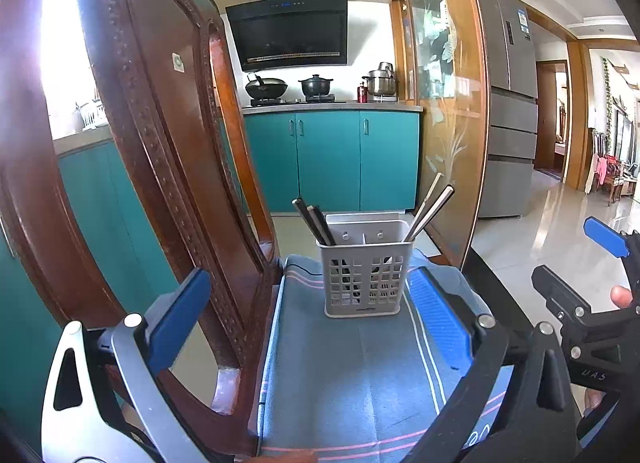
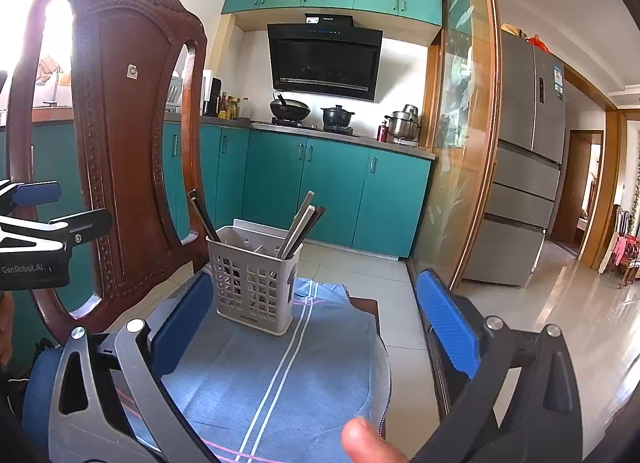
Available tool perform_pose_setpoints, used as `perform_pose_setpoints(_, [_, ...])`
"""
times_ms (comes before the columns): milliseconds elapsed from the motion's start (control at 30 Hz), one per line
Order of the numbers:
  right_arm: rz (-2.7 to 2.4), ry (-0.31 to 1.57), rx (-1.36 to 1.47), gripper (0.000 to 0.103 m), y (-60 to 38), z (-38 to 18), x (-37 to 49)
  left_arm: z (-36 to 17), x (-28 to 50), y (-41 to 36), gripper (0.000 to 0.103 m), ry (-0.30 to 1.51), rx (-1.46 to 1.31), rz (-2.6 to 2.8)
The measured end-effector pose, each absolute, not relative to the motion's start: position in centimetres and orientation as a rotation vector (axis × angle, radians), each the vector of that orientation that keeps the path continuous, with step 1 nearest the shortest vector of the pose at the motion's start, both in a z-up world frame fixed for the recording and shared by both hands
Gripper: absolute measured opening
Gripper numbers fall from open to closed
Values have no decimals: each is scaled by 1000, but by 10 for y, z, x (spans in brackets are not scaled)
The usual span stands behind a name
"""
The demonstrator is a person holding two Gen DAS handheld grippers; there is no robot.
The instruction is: Organize utensils
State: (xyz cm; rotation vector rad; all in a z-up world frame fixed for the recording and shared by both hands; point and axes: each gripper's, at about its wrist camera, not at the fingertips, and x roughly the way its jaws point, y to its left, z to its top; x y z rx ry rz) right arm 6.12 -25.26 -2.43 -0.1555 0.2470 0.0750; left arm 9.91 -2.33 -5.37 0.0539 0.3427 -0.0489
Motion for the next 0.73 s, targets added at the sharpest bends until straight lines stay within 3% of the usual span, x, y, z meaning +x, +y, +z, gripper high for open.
perform_pose_setpoints(533, [61,282,-130,100,-257,-37,73,-58,106,-27,99,376,38,-72])
perform_pose_setpoints(733, [8,610,-22,100,-274,-96,144,-77,130,-34,99,548,47,-73])
